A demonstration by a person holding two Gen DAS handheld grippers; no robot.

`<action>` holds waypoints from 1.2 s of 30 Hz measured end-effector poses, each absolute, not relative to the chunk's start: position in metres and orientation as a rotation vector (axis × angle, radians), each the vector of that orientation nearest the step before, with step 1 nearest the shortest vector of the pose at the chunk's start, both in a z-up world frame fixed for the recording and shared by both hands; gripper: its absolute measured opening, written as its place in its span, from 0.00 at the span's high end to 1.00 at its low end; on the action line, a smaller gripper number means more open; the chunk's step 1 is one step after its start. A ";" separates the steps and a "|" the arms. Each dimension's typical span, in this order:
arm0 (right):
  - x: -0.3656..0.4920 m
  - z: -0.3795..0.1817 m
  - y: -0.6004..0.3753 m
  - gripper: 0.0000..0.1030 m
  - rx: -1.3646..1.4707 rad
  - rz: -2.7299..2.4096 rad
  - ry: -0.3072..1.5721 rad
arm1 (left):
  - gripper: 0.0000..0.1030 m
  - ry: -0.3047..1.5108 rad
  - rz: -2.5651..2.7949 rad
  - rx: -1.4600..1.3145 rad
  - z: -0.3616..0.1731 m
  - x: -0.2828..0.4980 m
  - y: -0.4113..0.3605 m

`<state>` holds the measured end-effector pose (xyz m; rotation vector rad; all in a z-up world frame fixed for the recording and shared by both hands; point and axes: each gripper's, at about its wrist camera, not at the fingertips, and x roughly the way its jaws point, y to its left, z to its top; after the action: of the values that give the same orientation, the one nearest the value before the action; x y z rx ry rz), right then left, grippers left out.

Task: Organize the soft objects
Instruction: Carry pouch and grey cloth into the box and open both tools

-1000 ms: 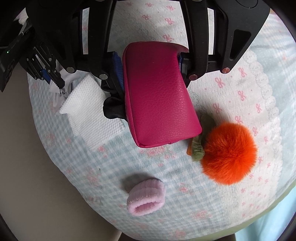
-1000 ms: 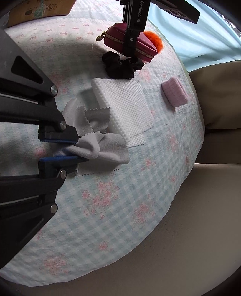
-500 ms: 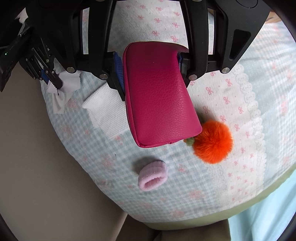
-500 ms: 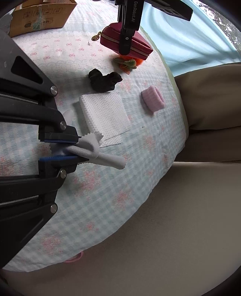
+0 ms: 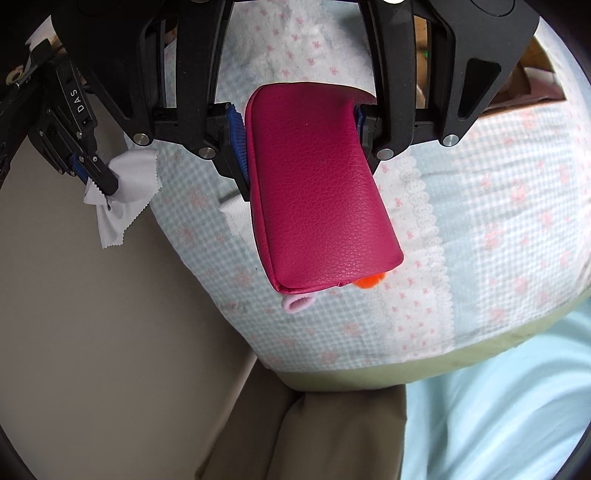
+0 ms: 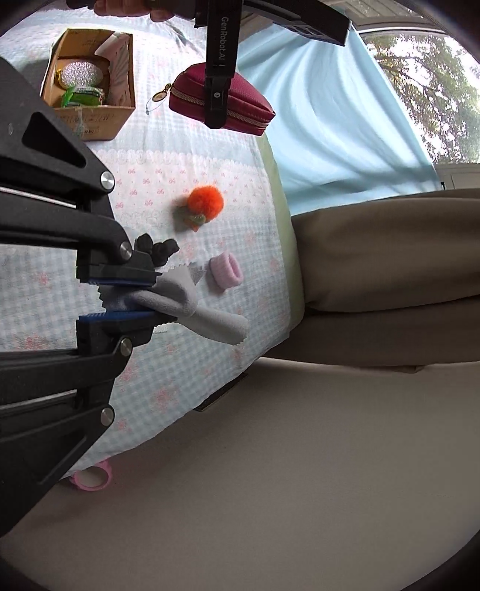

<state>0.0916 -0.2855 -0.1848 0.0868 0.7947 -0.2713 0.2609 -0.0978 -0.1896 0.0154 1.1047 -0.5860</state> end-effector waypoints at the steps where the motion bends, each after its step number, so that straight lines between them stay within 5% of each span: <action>1: 0.089 -0.172 -0.277 0.90 0.079 -0.252 0.784 | 0.61 1.095 -0.573 0.007 -0.181 0.254 -0.087; 16: 0.066 -0.083 -0.105 0.90 0.024 0.067 0.725 | 0.61 1.044 -0.284 -0.087 -0.130 0.151 0.124; 36: 0.098 -0.169 0.050 0.90 0.027 0.255 0.987 | 0.61 1.208 -0.213 -0.049 -0.225 0.145 0.254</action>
<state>0.0975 0.0502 -0.1686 0.0271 0.9870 0.2550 0.1446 0.2537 -0.2254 -0.0494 1.2079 -0.2128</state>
